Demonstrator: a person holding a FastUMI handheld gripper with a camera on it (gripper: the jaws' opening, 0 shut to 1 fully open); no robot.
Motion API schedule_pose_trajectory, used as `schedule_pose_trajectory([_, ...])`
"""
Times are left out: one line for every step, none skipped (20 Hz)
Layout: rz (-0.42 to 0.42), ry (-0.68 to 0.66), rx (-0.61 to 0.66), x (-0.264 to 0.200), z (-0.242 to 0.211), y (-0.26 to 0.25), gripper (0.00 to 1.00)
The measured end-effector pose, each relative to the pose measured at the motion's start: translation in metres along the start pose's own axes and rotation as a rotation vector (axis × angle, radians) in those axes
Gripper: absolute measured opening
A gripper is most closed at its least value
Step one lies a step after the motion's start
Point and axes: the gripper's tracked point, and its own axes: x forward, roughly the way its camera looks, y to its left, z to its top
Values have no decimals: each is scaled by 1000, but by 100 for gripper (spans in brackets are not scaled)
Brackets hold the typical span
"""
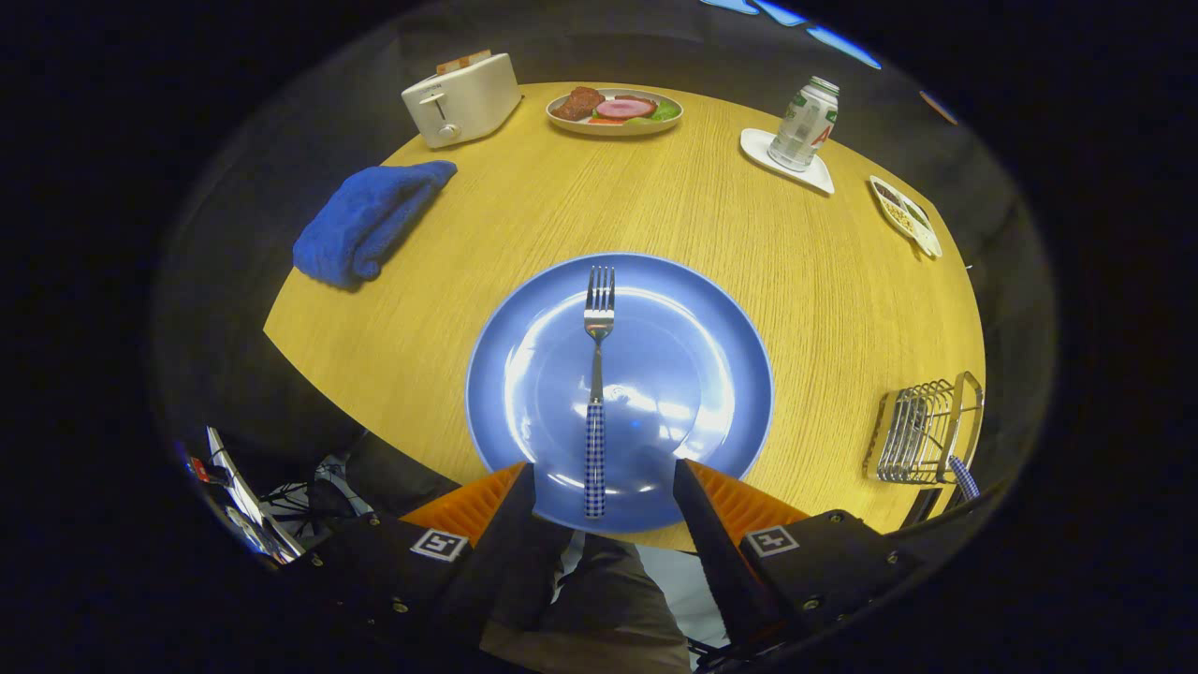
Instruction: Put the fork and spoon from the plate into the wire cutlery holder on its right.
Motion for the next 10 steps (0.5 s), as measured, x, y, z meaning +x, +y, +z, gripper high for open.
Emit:
schedule_pose_trajectory([6, 18, 8, 5, -4, 2, 83])
schedule_pose_trajectory([10, 32, 9, 10, -6, 4, 77])
schedule_pose_trajectory([12, 40, 10, 14, -6, 4, 77])
schedule_pose_trajectory([19, 51, 9, 18, -6, 5, 77])
schedule_pose_trajectory([18, 48, 17, 22, -6, 4, 76])
schedule_pose_trajectory([14, 61, 20, 26, -8, 4, 52])
schedule_pose_trajectory([12, 89, 13, 27, -10, 2, 27])
schedule_pose_trajectory([9, 103, 11, 27, -14, 2, 27])
schedule_pose_trajectory([5, 122, 4, 28, -16, 2, 27])
schedule_pose_trajectory([6, 123, -4, 27, -15, 2, 27])
